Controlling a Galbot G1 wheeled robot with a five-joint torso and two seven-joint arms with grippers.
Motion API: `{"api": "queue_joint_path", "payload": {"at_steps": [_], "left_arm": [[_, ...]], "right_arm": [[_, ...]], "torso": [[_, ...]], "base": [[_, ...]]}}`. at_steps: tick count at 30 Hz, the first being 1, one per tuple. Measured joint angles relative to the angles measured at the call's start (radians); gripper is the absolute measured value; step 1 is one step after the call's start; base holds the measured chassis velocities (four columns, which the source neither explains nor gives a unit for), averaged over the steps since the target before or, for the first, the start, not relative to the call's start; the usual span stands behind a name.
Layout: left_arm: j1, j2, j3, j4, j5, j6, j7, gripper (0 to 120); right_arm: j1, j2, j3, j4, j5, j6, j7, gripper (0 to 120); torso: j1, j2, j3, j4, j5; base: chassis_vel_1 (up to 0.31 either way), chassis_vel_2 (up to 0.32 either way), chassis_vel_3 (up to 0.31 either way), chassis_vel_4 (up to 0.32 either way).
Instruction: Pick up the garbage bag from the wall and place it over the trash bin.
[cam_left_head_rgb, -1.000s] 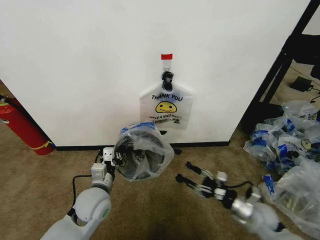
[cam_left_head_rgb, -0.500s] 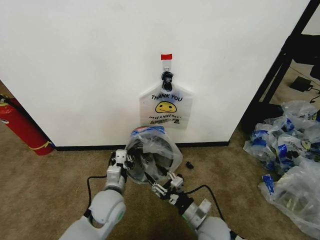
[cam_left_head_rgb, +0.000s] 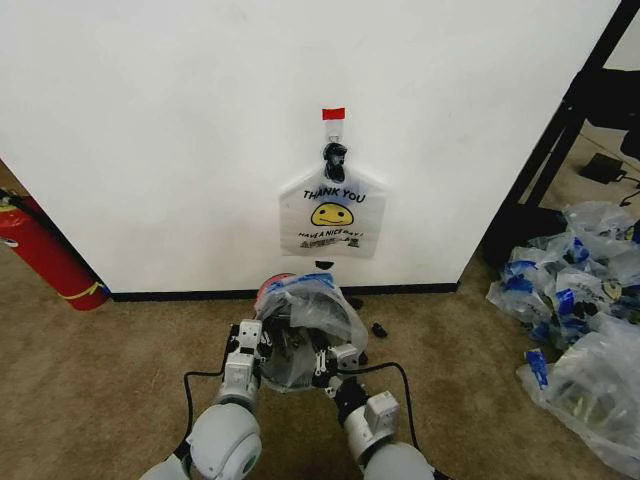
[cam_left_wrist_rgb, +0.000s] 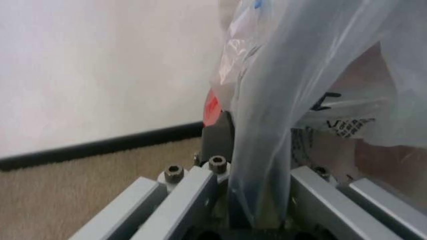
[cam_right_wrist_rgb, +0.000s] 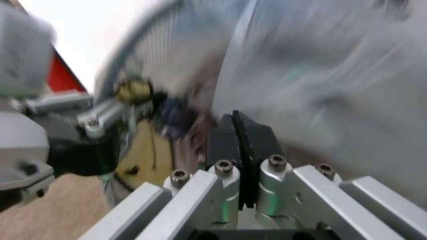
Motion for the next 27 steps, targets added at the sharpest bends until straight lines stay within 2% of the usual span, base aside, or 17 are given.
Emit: {"api": "queue_joint_path", "payload": {"at_steps": [7,27], "left_arm": [[0.016,-0.003,0.001,-0.022,0.121,-0.028,0.046,0],[0.079,0.005,0.006,-0.064,0.256,-0.079,0.11,0]], "right_arm": [[0.094,0.062,-0.023,-0.06,0.15,-0.06,0.116,0],[0.232,0.199,-0.001,-0.262,0.173,-0.073,0.218,0]], "torso": [[0.0,0.0,0.0,0.0001,0.0001],[0.0,0.0,0.0,0.0,0.0001]], "base": [[0.0,0.0,0.0,0.0],[0.0,0.0,0.0,0.0]]}}
